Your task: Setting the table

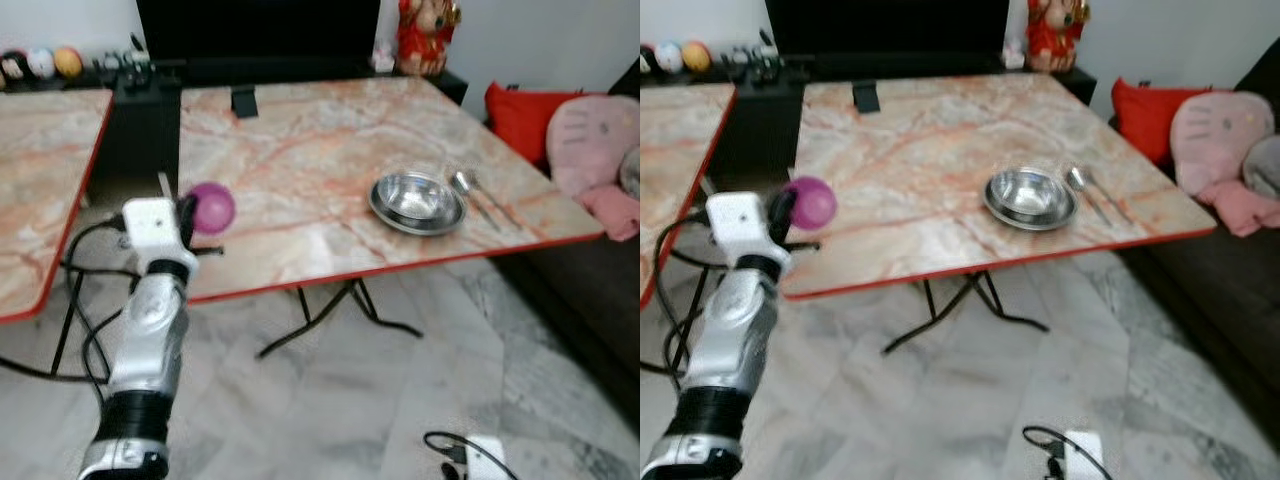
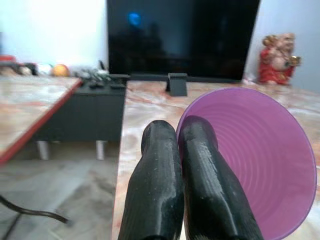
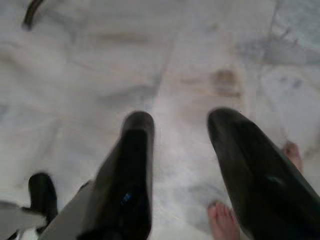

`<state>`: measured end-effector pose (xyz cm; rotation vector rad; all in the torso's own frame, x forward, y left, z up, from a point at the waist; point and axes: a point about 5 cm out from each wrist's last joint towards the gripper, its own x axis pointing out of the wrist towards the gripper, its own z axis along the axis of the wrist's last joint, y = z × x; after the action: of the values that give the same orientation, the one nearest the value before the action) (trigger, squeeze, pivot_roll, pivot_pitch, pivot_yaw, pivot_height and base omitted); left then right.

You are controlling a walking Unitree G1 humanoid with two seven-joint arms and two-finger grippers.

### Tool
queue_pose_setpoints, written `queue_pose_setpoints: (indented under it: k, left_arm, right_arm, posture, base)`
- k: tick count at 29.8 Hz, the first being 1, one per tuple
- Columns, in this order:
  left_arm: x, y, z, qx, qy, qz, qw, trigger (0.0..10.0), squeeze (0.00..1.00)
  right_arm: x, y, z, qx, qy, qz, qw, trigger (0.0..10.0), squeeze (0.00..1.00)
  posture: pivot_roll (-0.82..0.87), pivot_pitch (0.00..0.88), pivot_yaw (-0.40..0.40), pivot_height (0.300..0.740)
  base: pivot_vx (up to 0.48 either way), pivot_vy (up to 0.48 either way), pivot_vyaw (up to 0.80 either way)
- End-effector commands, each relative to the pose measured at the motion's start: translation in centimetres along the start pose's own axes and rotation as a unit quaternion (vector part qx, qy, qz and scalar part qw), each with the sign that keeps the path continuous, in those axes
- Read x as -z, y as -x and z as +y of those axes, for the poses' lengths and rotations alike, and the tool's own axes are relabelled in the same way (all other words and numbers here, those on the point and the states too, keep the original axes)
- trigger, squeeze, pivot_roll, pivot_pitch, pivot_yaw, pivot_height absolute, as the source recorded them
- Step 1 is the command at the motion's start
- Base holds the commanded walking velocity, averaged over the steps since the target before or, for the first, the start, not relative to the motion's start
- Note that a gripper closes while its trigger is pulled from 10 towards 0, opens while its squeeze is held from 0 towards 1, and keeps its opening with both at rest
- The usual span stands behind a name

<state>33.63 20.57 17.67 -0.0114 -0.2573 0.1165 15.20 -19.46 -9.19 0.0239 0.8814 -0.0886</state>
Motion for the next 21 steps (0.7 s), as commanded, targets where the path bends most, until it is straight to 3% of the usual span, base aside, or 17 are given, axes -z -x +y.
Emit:
queue_pose_setpoints:
  k: [1, 9, 12, 21]
  left_arm:
    - [-0.31, -0.15, -0.76, 0.009, 0.007, -0.004, 1.000, 10.0, 0.00]
    - [-0.33, -0.36, -0.78, 0.005, 0.007, -0.002, 1.000, 10.0, 0.00]
    - [-0.35, -0.42, -0.74, 0.004, 0.008, -0.003, 1.000, 10.0, 0.00]
    - [-0.13, -0.14, -1.26, 0.042, 0.026, -0.001, 0.999, 10.0, 0.00]
  right_arm:
    - [-0.30, 0.01, -0.73, 0.006, 0.005, -0.007, 1.000, 10.0, 0.00]
    - [-0.45, -0.10, -0.49, 0.008, -0.006, -0.006, 1.000, 10.0, 0.00]
    - [-0.46, -0.10, -0.54, 0.008, -0.011, -0.006, 1.000, 10.0, 0.00]
    - [-0.26, 0.00, -1.04, 0.016, -0.013, -0.002, 1.000, 10.0, 0.00]
  posture:
    - [-0.05, 0.000, -0.023, 0.740]
    - [-0.06, 0.000, -0.019, 0.740]
    - [-0.06, 0.000, -0.018, 0.740]
    - [-0.06, 0.000, -0.015, 0.740]
  base:
    - [0.000, -0.394, 0.73]
    - [0.000, -0.382, 0.71]
    - [0.000, -0.289, 0.00]
    - [0.000, 0.000, 0.00]
